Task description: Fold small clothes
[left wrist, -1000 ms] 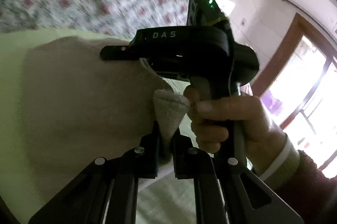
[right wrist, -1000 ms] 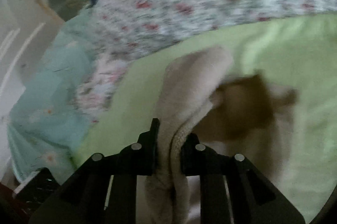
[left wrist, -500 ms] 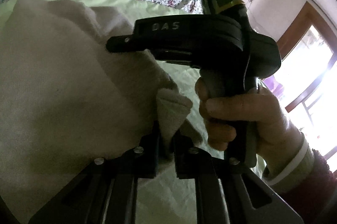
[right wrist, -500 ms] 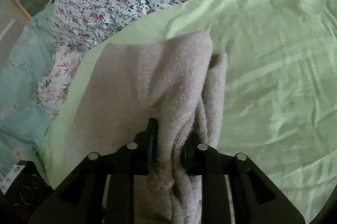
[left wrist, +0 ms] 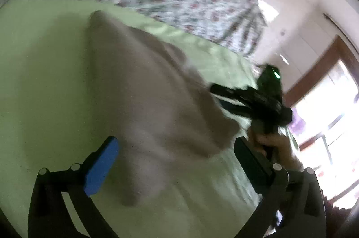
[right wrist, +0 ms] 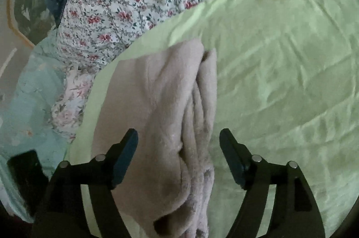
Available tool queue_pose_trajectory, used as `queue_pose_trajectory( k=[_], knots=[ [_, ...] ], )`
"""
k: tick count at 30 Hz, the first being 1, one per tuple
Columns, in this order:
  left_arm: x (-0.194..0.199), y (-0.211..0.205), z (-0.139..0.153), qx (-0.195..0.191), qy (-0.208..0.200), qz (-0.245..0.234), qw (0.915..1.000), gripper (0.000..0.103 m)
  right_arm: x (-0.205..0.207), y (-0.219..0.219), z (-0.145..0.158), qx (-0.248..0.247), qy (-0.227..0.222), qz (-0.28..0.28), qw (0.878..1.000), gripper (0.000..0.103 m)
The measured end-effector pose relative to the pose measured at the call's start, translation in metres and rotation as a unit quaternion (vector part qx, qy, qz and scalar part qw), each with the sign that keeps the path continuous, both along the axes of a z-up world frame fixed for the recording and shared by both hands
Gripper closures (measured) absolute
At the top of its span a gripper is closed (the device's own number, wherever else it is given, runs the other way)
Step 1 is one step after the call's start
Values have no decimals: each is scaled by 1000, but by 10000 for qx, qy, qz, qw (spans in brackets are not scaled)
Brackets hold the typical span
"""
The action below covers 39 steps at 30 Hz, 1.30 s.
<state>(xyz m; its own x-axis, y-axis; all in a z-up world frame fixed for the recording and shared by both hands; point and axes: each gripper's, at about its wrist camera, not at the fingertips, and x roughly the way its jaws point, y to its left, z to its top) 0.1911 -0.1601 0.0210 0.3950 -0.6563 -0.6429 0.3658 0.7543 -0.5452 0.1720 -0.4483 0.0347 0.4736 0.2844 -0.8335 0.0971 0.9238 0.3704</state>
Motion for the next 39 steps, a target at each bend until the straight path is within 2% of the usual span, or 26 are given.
queue_pose_trajectory(
  k=[4,8,10,11,12,13,14,15,16,20,24,30,34,39],
  knots=[
    [41,12,-20,33,420,256,9988,1,10,-5,-16,301,160,-77,9994,25],
    [80,6,-50,-249,918,121,9954,1,28,-4,-34,437,463,-4,9980,25],
    [92,1,-63,-154,1074,124,9940,2,34,-1,-39,428,518,13,9977,25],
    [98,-3,-71,-87,1116,91,9937,5,36,1,-40,401,531,32,9978,26],
    [98,-3,-72,-56,1034,96,9946,8,37,4,-41,345,563,76,9978,33],
    [99,-5,-69,13,864,76,9962,21,38,9,-43,321,619,137,9975,52],
    [98,-7,-68,17,793,-28,9968,41,38,13,-48,357,730,154,9966,55],
    [97,-8,-66,5,754,-116,9971,42,36,16,-50,313,742,144,9966,58],
    [95,-6,-63,52,662,-95,9977,49,34,22,-48,169,675,169,9974,62],
    [75,13,-41,134,354,-44,9993,62,24,54,-29,10,282,232,9993,68],
    [35,60,-5,384,-70,151,9991,62,14,101,-9,94,-26,563,9984,69],
    [-8,158,27,528,-271,582,9965,63,7,180,-31,677,-60,1132,9912,69],
    [-26,199,25,648,-358,795,9941,63,5,221,-53,971,-15,1320,9865,69],
    [-41,222,-6,672,-91,953,9931,63,-1,248,-75,863,158,1427,9859,69]
  ],
)
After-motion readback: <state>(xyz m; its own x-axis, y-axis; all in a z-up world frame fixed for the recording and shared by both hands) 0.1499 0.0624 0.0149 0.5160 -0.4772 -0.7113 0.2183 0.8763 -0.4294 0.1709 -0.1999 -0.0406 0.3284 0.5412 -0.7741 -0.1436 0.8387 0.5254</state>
